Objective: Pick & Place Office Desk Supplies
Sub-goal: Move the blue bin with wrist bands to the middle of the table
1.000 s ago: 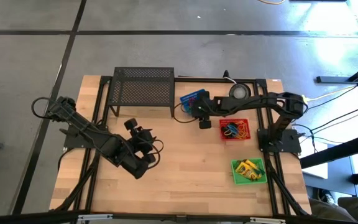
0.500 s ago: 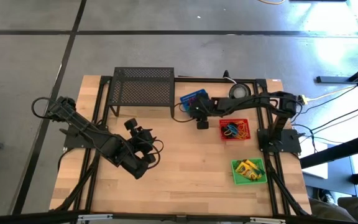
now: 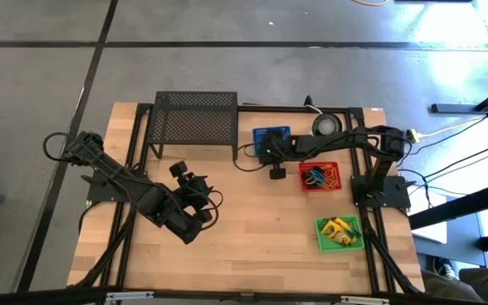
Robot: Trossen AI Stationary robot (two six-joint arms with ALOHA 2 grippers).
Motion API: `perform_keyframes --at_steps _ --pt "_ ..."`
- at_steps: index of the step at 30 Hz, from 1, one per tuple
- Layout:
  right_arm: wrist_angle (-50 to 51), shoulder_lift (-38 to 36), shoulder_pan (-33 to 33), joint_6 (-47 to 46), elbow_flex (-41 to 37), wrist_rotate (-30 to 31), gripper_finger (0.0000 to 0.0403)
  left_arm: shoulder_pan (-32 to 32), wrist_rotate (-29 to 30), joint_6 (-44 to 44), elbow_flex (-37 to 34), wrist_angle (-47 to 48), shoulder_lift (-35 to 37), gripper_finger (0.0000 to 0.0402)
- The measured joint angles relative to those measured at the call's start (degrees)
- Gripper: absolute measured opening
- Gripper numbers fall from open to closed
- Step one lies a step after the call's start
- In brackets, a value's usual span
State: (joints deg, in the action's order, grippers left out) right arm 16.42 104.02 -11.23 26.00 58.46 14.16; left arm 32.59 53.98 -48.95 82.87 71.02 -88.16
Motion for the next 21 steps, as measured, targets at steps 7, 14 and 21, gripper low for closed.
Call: perform_keyframes --at_steps 7,14,21 --pt "4.7 -1.8 7.4 1.4 0.0 -2.4 0.0007 0.0 -0.1 0.0 0.0 0.0 0.0 0.0153" --pt "2.1 -4.7 19.5 4.3 1.5 -10.3 0.0010 0.0 -0.1 0.0 0.0 0.0 0.0 0.0153" --pt "-14.7 -0.8 27.3 1.5 2.8 -12.9 0.0010 0.0 -0.1 -1.4 0.0 -0.1 0.0 0.0153"
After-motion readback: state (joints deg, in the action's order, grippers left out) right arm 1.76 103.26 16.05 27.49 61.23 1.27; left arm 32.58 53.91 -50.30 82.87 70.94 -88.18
